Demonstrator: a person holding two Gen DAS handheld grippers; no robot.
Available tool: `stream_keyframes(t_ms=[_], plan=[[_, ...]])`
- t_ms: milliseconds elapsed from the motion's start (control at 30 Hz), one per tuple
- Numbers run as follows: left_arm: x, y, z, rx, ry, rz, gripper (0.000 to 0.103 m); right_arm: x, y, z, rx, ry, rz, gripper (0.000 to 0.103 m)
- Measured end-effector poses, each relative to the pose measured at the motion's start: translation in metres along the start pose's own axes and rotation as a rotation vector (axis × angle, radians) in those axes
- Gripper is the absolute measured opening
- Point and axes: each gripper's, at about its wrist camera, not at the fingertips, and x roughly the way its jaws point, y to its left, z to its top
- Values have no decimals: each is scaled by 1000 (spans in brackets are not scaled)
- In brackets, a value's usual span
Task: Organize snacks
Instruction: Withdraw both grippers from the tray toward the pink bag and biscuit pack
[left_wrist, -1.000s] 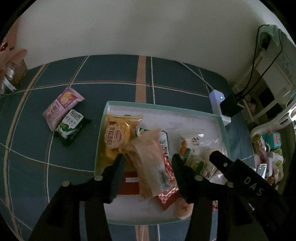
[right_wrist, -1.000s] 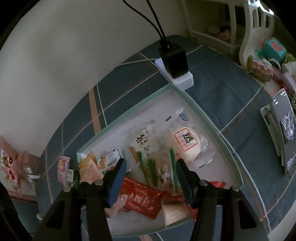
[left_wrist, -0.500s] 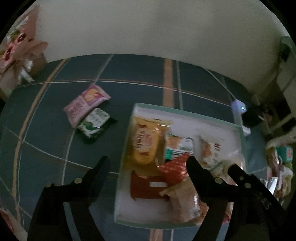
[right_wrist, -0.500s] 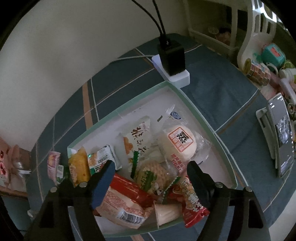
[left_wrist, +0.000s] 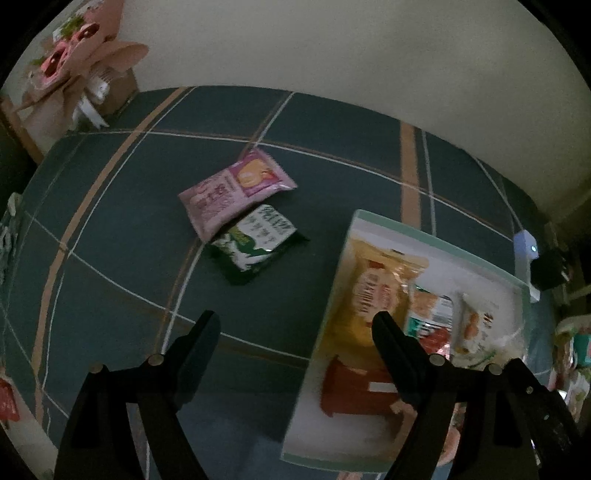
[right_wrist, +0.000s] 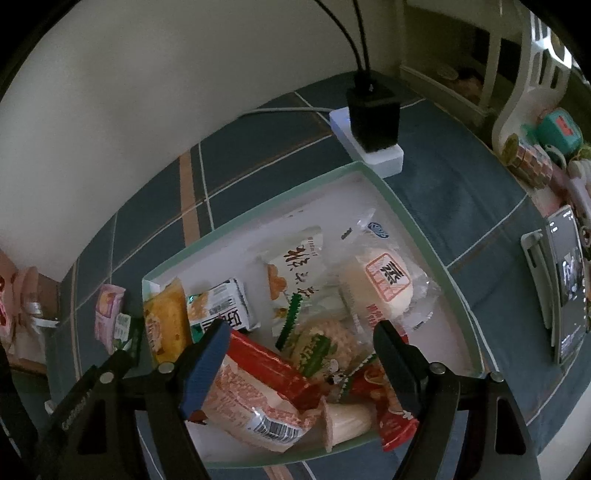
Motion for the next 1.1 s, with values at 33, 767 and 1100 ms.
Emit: stream_keyframes(t_ms=[33, 767, 1100], plan=[[1, 3, 1, -4, 0, 6, 85, 0, 1, 0, -3, 1, 1, 83], [8, 20, 4, -39, -34, 79, 103, 1, 13, -3, -56, -22, -13, 103], [9, 23, 6, -40, -34, 62, 103, 2, 15, -2, -69, -18, -16, 103]])
